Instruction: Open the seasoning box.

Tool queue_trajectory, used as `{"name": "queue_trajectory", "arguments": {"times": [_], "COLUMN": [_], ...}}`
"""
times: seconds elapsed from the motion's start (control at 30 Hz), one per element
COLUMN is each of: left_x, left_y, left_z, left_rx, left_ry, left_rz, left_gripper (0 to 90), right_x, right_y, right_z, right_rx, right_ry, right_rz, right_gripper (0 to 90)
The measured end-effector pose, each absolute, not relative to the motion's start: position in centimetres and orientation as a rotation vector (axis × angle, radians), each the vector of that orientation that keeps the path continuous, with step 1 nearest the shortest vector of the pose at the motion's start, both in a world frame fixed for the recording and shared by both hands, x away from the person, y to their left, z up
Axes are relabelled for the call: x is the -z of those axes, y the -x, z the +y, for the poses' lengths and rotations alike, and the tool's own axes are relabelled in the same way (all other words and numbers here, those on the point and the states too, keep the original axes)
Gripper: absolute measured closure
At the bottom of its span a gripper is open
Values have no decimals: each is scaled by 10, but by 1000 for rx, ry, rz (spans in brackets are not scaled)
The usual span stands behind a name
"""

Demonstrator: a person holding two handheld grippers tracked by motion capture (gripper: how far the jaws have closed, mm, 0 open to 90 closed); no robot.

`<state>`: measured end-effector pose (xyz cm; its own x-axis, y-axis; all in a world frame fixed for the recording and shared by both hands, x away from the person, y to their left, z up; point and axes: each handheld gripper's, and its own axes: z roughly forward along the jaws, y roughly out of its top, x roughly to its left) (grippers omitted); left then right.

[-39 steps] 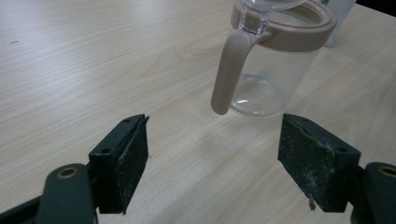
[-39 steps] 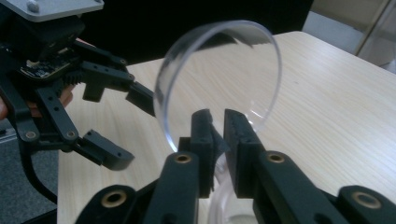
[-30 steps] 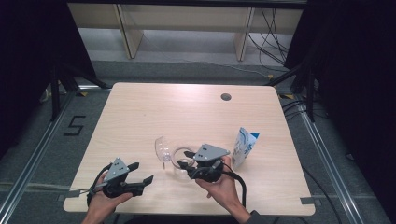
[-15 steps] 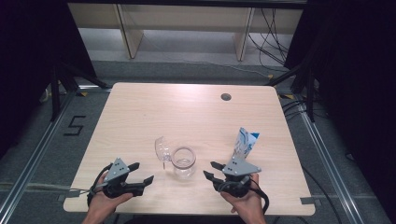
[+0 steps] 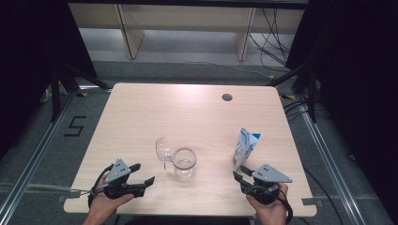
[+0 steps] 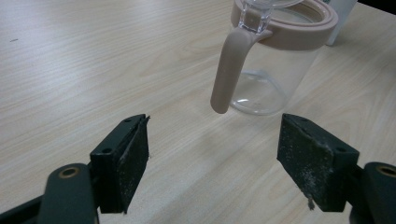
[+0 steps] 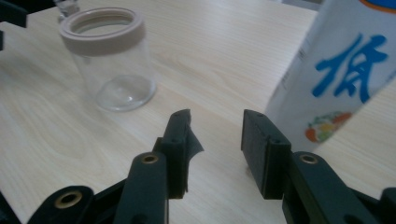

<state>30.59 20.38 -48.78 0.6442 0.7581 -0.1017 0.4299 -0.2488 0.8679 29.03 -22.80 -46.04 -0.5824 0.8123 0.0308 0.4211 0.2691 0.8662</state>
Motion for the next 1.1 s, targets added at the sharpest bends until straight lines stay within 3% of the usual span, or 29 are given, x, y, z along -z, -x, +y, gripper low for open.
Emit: {"name": "queue_trajectory", "arguments": {"times": [0.53,0.57,0.6,0.63,0.9,1.1], "left_x": [488,488,488,488,488,488], "left_y": [-306,-306,-306,-305,-305,-305], "left_z": [202,202,202,202,201,201], "left_rx": [-410,-409,-414,-413,-403,-402], "left_ry": [-1875,-1872,-1875,-1881,-1879,-1879], "left_rz": [949,950,945,941,944,940], "left_gripper": [249,248,249,249,250,252], "right_x": [470,472,475,477,484,490], "right_y": [-310,-311,-312,-314,-323,-336], "right_z": [-235,-236,-236,-237,-233,-233], "right_rx": [-1148,-1152,-1154,-1172,-1139,-1162], "right_ry": [-1259,-1272,-1363,-1374,-1396,-1431], "right_rz": [2020,2008,1953,1929,1870,1815], "right_gripper": [675,645,525,490,341,308]}}
